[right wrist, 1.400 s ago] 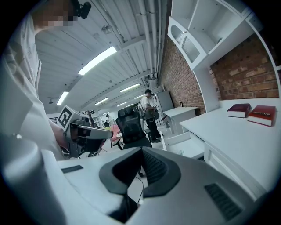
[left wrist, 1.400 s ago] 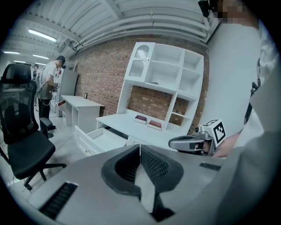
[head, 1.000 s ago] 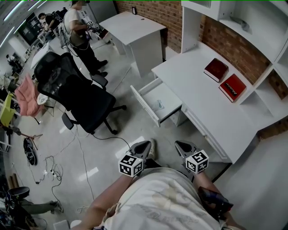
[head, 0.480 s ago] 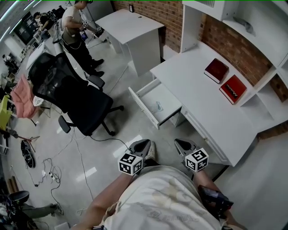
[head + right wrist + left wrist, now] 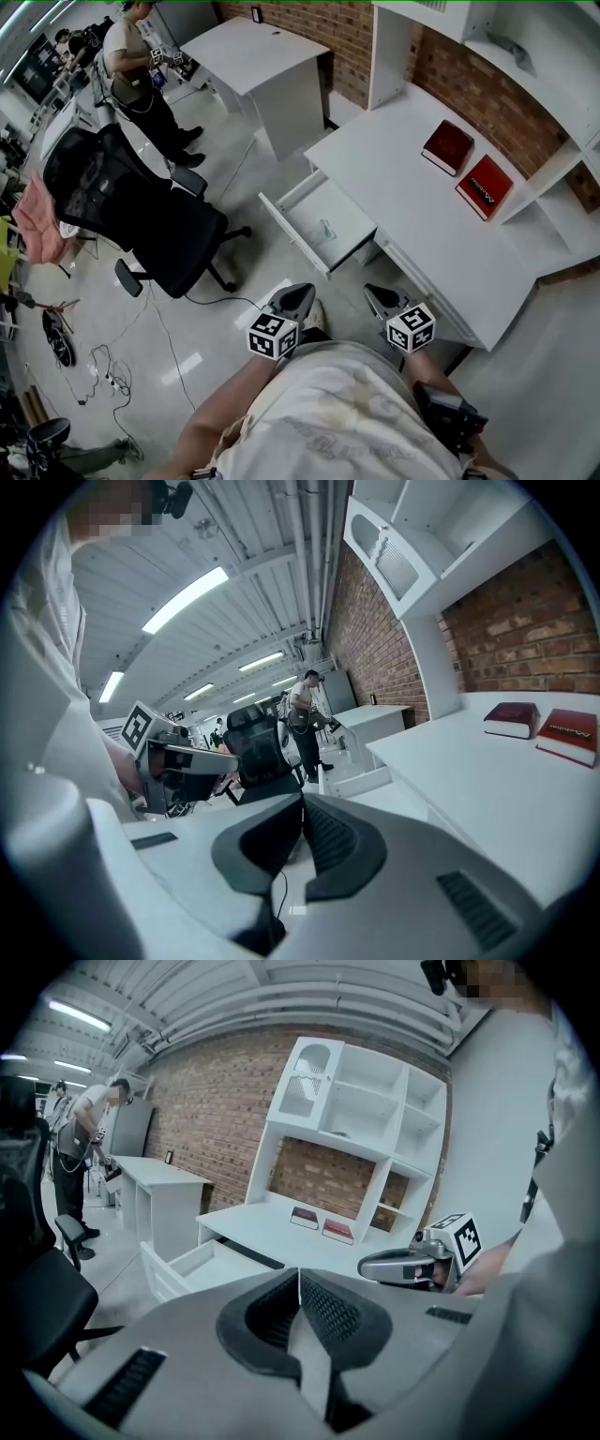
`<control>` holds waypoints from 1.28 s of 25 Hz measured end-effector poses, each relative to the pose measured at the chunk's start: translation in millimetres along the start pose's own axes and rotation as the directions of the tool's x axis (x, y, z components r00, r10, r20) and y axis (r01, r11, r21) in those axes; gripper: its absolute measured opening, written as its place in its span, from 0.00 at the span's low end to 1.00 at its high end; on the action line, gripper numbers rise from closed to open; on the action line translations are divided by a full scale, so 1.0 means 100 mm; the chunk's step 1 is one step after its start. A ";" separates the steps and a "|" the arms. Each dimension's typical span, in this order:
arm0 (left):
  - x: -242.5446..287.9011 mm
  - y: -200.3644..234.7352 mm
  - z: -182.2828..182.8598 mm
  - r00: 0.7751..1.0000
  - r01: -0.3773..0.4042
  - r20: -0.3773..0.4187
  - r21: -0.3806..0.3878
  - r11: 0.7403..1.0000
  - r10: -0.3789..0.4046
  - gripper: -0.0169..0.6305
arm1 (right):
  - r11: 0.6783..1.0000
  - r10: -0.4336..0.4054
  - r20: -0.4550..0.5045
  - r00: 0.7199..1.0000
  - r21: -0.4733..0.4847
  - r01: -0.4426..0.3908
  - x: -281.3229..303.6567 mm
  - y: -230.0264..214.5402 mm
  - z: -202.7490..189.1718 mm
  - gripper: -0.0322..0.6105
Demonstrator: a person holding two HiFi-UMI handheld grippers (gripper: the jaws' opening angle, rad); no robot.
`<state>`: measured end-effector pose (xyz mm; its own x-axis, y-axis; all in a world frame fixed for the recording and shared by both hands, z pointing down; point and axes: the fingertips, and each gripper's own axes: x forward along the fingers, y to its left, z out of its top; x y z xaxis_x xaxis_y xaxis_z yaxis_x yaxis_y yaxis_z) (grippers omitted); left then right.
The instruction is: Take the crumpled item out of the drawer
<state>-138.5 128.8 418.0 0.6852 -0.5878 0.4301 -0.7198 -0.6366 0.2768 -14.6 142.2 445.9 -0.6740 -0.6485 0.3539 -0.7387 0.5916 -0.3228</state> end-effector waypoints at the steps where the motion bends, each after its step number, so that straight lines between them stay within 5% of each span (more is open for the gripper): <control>1: 0.03 0.05 0.03 1.000 0.003 -0.003 0.001 1.000 -0.003 0.07 | 1.000 -0.005 0.002 1.000 0.002 0.005 0.04 -0.03 0.03 0.09; 32: 0.69 1.48 0.65 0.987 0.150 -0.059 0.001 0.989 -0.150 0.07 | 0.981 -0.187 -0.005 0.982 0.042 0.187 1.27 -0.52 0.66 0.09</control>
<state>-190.6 -38.0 432.1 0.7776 -0.4550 0.4340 -0.6085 -0.7184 0.3371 -62.0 -2.1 449.9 -0.5241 -0.7451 0.4125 -0.8510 0.4392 -0.2879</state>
